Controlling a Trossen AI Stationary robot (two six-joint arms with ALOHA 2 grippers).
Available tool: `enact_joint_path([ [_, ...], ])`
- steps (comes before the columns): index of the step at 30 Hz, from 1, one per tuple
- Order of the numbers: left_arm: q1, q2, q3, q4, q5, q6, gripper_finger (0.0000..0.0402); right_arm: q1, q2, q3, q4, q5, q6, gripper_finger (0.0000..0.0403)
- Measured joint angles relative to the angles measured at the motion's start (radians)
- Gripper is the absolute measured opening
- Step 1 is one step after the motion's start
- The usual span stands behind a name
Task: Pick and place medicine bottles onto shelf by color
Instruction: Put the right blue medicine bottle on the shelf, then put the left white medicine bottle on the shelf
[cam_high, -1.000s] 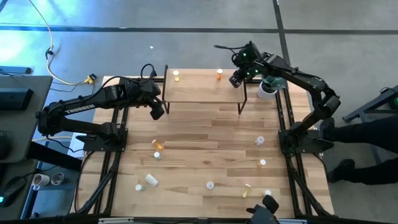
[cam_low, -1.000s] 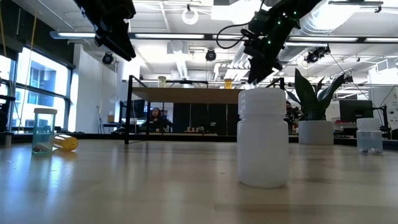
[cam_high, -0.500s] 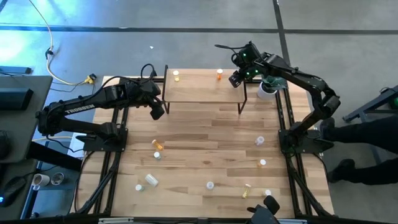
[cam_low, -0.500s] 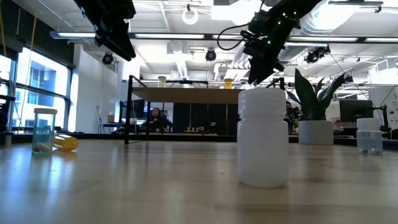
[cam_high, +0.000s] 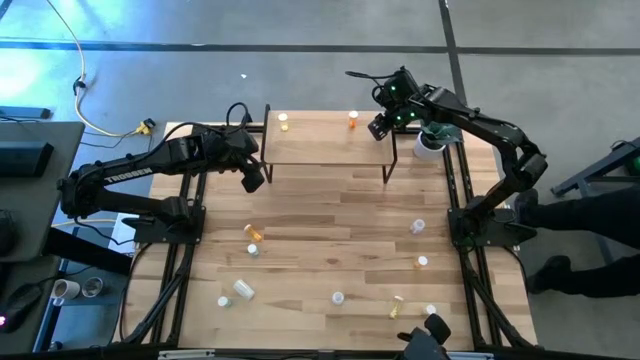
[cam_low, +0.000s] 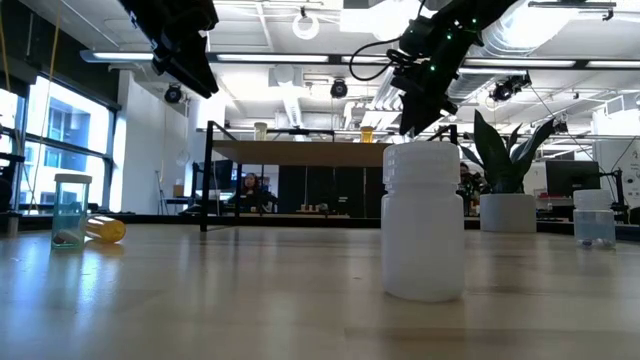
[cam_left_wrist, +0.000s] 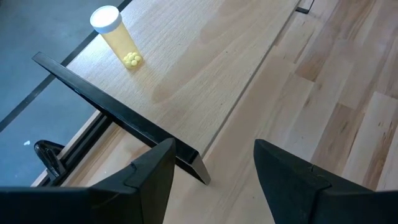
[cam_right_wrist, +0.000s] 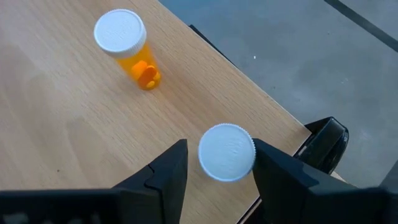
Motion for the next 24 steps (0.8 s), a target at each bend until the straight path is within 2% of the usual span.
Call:
enact_joint_path([
  [8, 0.000, 0.000, 0.000, 0.000, 0.000, -0.002, 0.0209, 0.000, 0.000, 0.000, 0.009, 0.000, 0.000, 0.0200],
  [24, 0.000, 0.000, 0.000, 0.000, 0.028, 0.001, 0.0209, 0.000, -0.013, 0.000, 0.025, 0.000, 0.011, 0.0205],
])
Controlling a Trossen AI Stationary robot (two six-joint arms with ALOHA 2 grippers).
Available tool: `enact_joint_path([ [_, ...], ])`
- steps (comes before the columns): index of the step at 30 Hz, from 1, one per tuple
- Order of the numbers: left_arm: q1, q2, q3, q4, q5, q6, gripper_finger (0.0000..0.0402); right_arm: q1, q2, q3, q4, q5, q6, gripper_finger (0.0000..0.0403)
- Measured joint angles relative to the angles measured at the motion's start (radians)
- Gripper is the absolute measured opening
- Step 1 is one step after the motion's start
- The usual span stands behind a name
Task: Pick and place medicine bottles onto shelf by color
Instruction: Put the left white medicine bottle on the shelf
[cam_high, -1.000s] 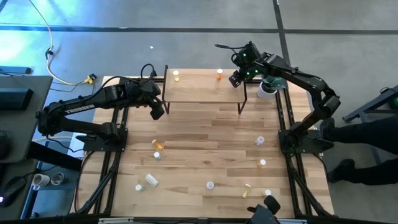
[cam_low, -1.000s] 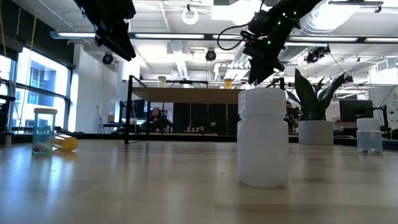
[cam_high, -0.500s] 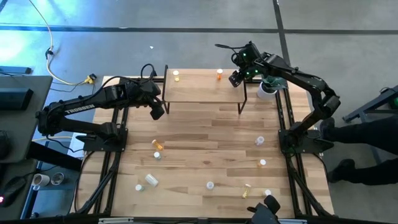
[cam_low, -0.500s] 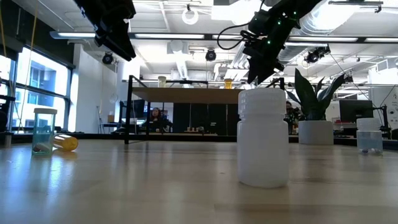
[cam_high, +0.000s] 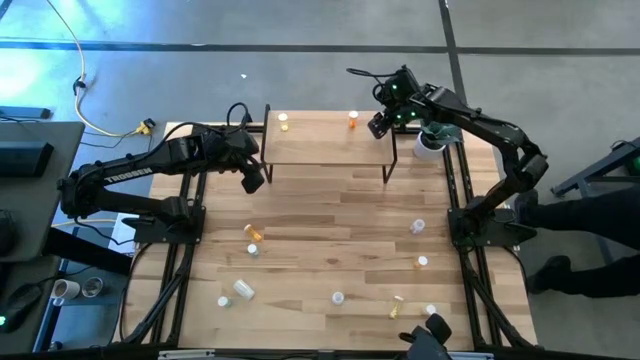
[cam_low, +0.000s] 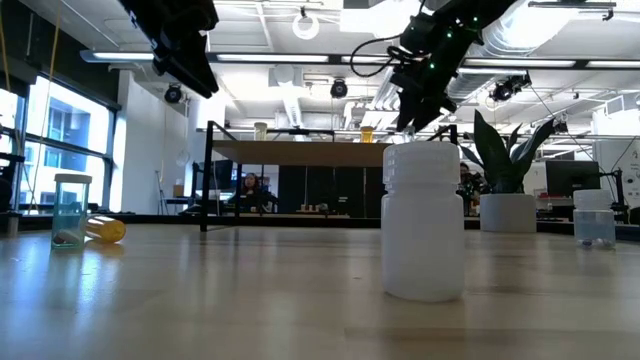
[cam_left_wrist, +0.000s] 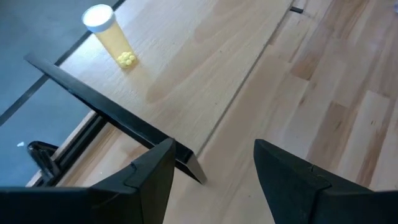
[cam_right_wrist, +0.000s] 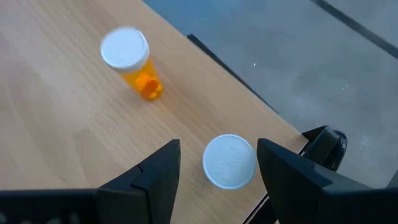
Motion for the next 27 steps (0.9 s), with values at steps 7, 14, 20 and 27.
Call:
enact_joint_path([
  [7, 0.000, 0.000, 0.000, 0.000, 0.013, -0.001, 0.0209, 0.000, -0.059, 0.000, 0.021, 0.011, -0.001, 0.0205],
  [14, -0.001, 0.000, 0.000, 0.000, 0.013, -0.003, 0.0209, 0.000, -0.129, 0.000, 0.029, 0.010, 0.003, 0.0205],
  [20, -0.001, 0.000, 0.000, -0.001, 0.053, -0.021, 0.0209, 0.022, -0.198, 0.000, 0.028, 0.009, 0.049, 0.0205],
  [27, -0.017, 0.000, 0.000, -0.024, 0.130, -0.069, 0.0209, 0.095, -0.261, 0.001, 0.028, 0.007, 0.050, 0.0205],
])
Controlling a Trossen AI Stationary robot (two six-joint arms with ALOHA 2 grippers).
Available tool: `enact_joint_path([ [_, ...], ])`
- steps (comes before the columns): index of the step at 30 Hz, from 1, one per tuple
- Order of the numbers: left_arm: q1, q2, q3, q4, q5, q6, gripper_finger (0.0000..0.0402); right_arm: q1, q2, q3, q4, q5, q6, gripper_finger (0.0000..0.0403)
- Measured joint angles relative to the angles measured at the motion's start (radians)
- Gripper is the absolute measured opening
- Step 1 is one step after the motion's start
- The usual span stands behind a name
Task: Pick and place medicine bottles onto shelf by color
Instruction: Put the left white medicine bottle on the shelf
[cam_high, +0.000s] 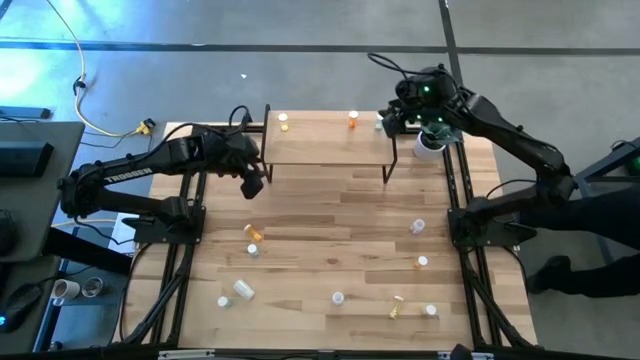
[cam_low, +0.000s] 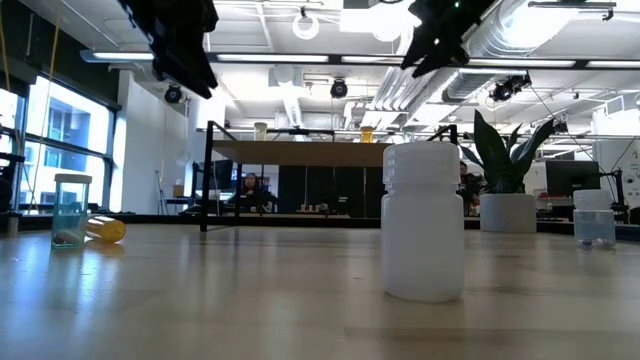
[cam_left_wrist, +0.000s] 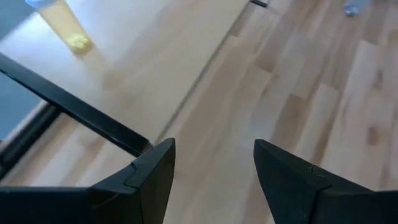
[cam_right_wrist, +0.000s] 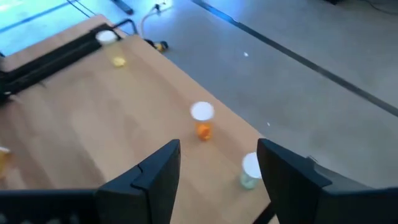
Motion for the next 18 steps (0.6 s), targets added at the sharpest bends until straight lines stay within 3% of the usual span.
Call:
enact_joint_path([
  [8, -0.108, -0.001, 0.000, -0.073, 0.009, -0.103, 0.0209, 0.070, -0.017, 0.000, 0.000, 0.000, 0.015, 0.0205],
  [18, -0.323, -0.001, 0.000, -0.161, 0.008, -0.238, 0.0209, 0.165, -0.017, 0.000, -0.023, 0.001, 0.082, 0.0205],
])
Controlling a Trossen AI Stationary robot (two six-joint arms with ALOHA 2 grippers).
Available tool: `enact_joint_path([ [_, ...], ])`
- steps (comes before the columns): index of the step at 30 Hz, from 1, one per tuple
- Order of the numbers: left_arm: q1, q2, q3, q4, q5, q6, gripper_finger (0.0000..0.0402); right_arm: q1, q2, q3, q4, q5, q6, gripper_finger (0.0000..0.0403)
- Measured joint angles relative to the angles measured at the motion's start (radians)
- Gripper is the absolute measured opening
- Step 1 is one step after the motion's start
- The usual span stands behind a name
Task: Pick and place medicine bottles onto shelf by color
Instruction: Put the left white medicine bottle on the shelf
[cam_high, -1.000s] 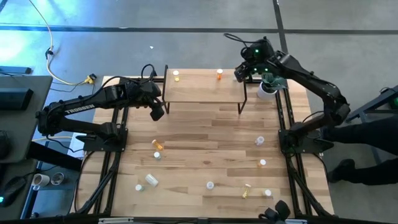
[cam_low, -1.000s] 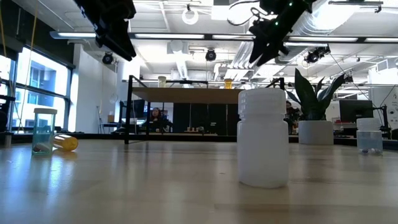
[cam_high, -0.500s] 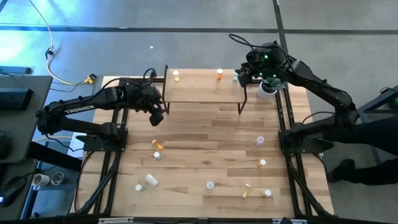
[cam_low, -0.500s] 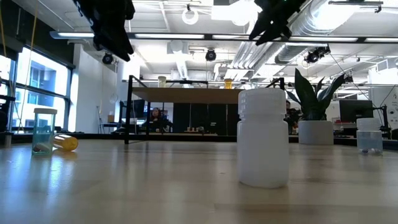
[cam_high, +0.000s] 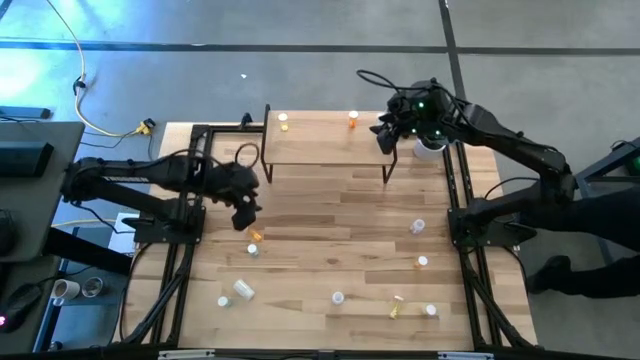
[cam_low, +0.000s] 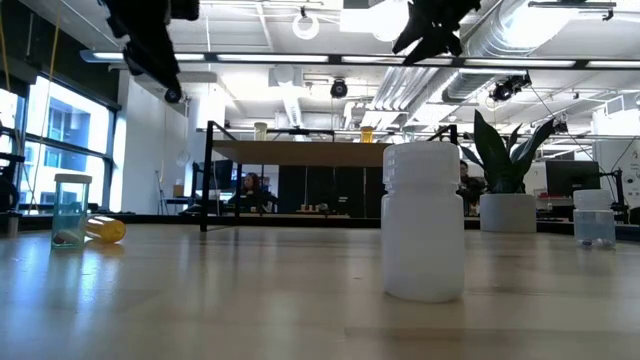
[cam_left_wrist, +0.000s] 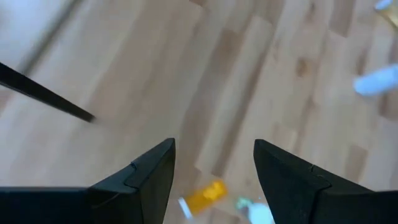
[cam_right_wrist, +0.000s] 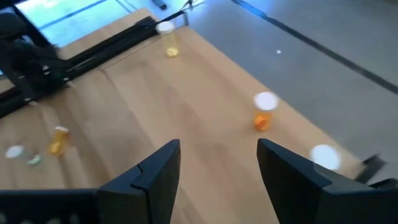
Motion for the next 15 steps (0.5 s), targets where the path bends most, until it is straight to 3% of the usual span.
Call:
enact_joint_path([
  [15, -0.498, 0.012, 0.000, -0.042, 0.001, -0.263, 0.0209, 0.166, 0.000, 0.000, 0.000, 0.000, 0.189, 0.0205],
])
